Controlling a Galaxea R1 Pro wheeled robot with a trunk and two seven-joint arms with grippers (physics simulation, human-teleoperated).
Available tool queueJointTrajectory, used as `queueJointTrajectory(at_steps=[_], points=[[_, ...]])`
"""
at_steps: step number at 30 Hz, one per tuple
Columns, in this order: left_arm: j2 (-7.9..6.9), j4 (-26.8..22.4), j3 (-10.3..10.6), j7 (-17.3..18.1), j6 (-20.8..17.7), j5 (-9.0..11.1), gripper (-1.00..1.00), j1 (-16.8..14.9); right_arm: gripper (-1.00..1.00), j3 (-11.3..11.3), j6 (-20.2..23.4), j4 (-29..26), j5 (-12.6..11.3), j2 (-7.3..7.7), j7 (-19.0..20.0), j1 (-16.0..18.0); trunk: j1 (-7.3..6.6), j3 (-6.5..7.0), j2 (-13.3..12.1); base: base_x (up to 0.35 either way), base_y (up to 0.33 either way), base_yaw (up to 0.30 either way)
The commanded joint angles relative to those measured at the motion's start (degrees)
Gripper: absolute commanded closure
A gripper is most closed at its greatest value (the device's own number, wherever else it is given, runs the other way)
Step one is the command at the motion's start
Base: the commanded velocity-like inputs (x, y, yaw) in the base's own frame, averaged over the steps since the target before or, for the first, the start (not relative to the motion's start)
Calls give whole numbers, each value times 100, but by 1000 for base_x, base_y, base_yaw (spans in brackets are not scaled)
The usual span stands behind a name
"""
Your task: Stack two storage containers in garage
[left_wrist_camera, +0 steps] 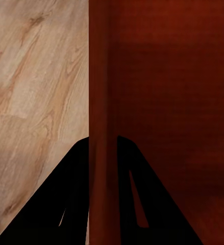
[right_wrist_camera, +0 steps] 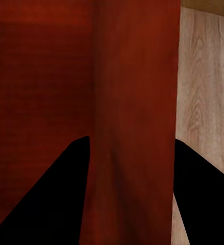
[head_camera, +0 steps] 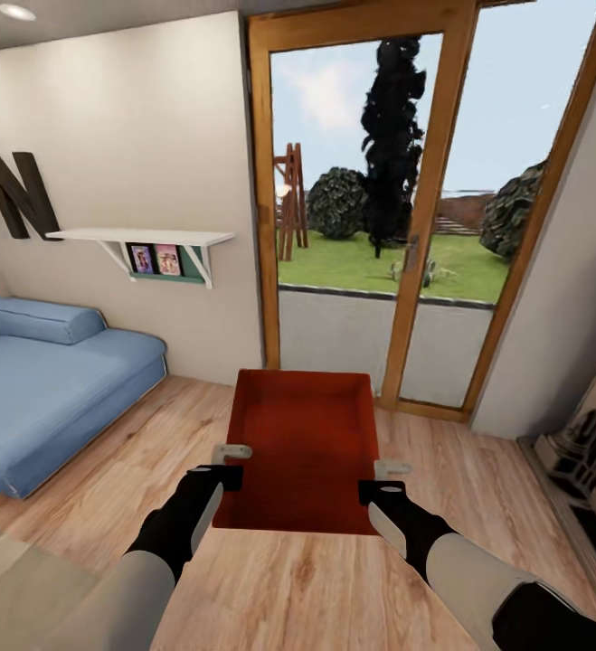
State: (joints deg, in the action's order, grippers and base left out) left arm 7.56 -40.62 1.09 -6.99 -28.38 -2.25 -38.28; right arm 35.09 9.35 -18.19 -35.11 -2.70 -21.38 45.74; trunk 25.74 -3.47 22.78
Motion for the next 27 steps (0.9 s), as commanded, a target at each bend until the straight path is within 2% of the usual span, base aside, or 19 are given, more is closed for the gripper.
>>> queueJointTrajectory(at_steps=[1,21,27], points=[[-1,-8,-161,-145,-54,-197,100,-8,100,-46,49,-19,162,7,-95,5,4,-8,14,0,0,283],[-1,-8,-161,-145,-49,-197,100,-7,100,-46,49,-18,161,7,-95,5,4,82,14,0,0,283],[0,-8,-161,-145,-50,-197,100,-4,100,-46,56,-18,154,7,-85,5,4,88,14,0,0,78]])
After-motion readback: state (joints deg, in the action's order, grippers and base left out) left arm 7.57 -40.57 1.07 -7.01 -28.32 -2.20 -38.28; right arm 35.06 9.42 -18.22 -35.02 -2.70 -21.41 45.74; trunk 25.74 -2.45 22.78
